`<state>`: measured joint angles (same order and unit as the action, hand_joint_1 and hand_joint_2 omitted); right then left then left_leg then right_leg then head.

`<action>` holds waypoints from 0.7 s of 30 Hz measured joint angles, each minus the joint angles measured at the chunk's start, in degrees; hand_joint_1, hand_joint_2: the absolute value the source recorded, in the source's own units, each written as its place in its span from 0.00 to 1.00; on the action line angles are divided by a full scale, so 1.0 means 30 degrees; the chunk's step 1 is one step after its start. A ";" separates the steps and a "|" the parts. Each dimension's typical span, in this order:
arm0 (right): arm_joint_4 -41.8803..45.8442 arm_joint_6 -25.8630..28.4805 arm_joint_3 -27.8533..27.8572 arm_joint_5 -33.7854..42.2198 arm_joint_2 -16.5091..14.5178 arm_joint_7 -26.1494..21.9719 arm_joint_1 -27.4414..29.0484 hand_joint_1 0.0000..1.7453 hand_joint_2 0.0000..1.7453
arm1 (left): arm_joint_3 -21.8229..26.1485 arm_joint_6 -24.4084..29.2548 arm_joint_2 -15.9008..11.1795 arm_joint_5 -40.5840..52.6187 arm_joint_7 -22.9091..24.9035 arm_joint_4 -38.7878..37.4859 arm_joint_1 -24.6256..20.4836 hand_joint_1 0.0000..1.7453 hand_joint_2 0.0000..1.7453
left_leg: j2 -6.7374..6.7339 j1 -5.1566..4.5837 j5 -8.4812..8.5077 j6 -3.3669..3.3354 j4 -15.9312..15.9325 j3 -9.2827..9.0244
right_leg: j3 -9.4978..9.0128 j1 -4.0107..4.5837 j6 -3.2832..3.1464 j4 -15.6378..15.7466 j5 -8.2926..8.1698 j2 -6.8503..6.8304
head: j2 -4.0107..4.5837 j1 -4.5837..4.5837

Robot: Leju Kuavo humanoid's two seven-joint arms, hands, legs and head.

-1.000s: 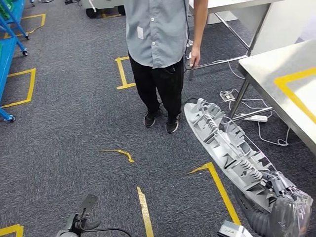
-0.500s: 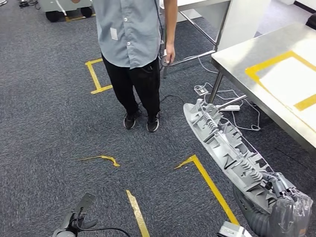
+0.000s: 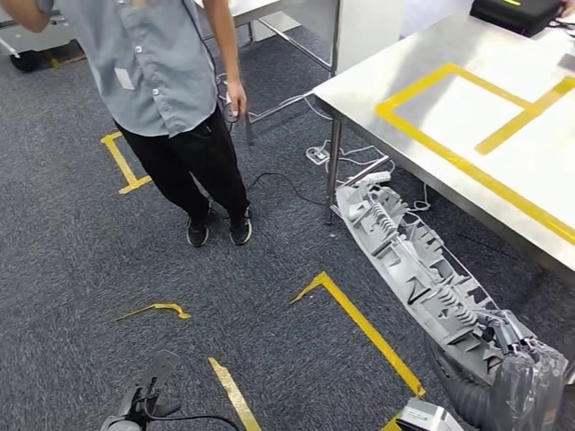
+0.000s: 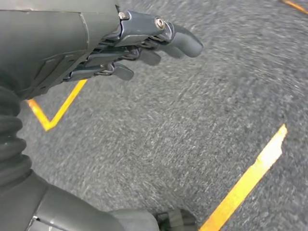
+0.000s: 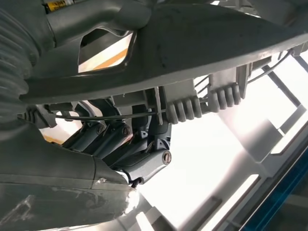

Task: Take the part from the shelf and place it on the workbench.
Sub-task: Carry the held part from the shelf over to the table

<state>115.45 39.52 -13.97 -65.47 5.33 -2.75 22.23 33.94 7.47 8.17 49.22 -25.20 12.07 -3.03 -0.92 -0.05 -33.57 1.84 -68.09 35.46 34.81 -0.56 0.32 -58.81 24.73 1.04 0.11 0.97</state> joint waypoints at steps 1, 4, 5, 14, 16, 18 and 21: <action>-0.0002 -0.0002 -0.0005 0.0000 0.0000 0.0004 -0.0001 1.00 1.00 | 0.0000 -0.0009 0.0000 0.0002 0.0000 0.0000 0.0037 0.00 1.00 | 0.0107 0.0009 -0.0383 0.0010 -0.1171 0.0599 | 0.0007 -0.0001 -0.0019 -0.0001 -0.0007 0.0248 | 0.0000 0.0016; -0.0007 -0.0007 -0.0007 -0.0002 0.0000 0.0022 0.0007 1.00 1.00 | 0.0000 -0.0012 -0.0033 0.0002 0.0000 0.0000 0.0074 0.00 1.00 | 0.0255 0.0032 0.0716 -0.0065 -0.0683 0.0613 | -0.0009 -0.0016 0.0005 -0.0007 -0.0033 0.1056 | 0.0000 0.0013; -0.0007 -0.0007 -0.0007 0.0002 0.0000 0.0026 0.0004 1.00 1.00 | 0.0000 -0.0012 -0.0046 0.0002 0.0000 0.0000 0.0065 0.00 1.00 | 0.0535 0.0071 0.1517 -0.0091 0.0647 0.0052 | -0.0012 -0.0036 0.0040 -0.0009 -0.0050 0.1315 | 0.0000 0.0013; -0.0020 0.0000 -0.0075 0.0117 0.0044 -0.0013 -0.0045 1.00 1.00 | 0.0020 -0.0067 -0.0036 0.0047 -0.0038 0.0000 0.0017 0.00 1.00 | 0.0833 0.0217 0.2628 -0.0777 0.3930 -0.1181 | 0.1425 -0.0042 0.0909 -0.1688 0.0721 0.0918 | 0.0000 -0.0197; -0.0036 0.0000 -0.0135 0.0162 0.0055 -0.0040 -0.0113 1.00 1.00 | 0.0042 -0.0082 -0.0066 0.0051 -0.0036 0.0000 0.0092 0.00 1.00 | 0.0292 0.0114 0.2597 -0.0866 0.3919 -0.1186 | 0.2553 -0.0014 0.0970 -0.4235 0.1909 0.0014 | 0.0000 -0.0246; -0.0076 0.0000 -0.0162 0.0290 0.0067 -0.0058 -0.0113 1.00 1.00 | 0.0056 -0.0102 -0.0066 0.0060 -0.0036 0.0000 0.0119 0.00 1.00 | -0.0244 0.0064 0.2557 -0.0892 0.3907 -0.1216 | 0.2893 -0.0016 0.1005 -0.5161 0.2037 -0.0192 | 0.0000 -0.0248; -0.0113 -0.0002 -0.0177 0.0362 0.0106 -0.0076 -0.0126 1.00 1.00 | 0.0073 -0.0115 -0.0066 0.0075 -0.0036 0.0000 0.0088 0.00 1.00 | -0.0903 0.0022 0.2421 -0.0793 0.3897 -0.1383 | 0.0978 0.0064 0.0941 -0.1907 0.0573 -0.0903 | 0.0000 -0.0255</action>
<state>115.11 39.51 -14.50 -64.38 5.65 -2.98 21.85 34.16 7.13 7.98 49.44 -25.31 12.07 -2.77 -3.63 0.01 -26.31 -0.54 -56.40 31.31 37.74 -0.37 3.15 -64.53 26.45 -1.67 0.11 0.20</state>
